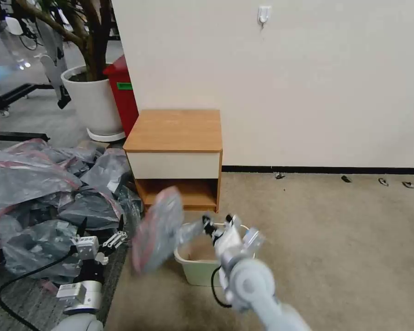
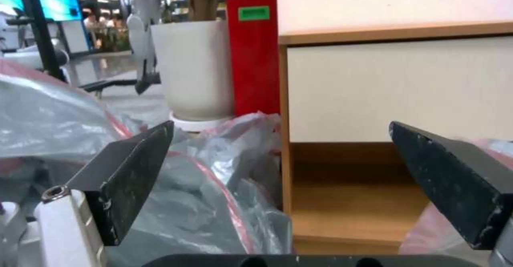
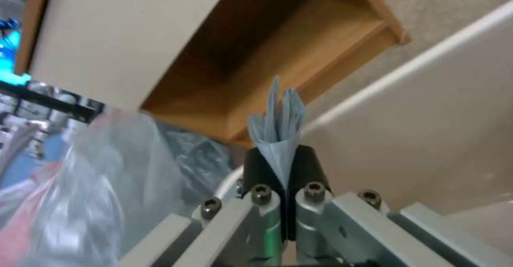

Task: Pick up the garbage bag from the table and place it over the trash can.

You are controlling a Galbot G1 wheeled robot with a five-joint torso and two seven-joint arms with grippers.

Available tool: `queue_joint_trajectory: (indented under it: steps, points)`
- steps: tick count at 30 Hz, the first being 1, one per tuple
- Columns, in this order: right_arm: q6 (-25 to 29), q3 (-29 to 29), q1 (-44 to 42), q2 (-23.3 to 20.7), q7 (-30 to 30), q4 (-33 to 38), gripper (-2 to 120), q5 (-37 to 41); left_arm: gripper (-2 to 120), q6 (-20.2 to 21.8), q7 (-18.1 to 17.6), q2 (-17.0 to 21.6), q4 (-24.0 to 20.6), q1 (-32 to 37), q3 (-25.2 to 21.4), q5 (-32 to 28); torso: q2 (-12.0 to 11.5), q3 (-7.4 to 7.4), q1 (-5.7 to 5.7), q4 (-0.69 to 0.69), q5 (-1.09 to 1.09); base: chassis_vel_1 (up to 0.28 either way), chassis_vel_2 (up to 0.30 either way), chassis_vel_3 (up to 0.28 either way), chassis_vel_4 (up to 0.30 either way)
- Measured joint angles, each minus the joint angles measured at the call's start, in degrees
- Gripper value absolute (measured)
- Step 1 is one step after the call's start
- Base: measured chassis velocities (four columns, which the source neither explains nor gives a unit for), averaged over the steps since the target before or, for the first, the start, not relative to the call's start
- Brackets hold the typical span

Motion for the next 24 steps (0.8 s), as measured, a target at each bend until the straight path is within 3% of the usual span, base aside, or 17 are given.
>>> queue_joint_trajectory:
  steps: [13, 24]
  points:
    - [0.77, -3.32, -2.18, -6.87, -1.32, 1.4, 0, -8.89, 100, 0.26, 0.0, 0.65, 0.22, -0.89, 0.45, -0.14, 0.0, 0.0, 0.0, -0.01, 0.0, 0.0, 0.0, 0.0, 0.0]
    - [2.03, -5.68, -2.99, -8.76, -3.79, -1.11, 0, -19.01, 100, 0.3, 0.06, 0.71, 0.41, -0.79, 0.72, -0.06, 0.0, 0.0, 0.0, -0.01, 0.0, 0.0, 0.0, 0.0, 0.0]
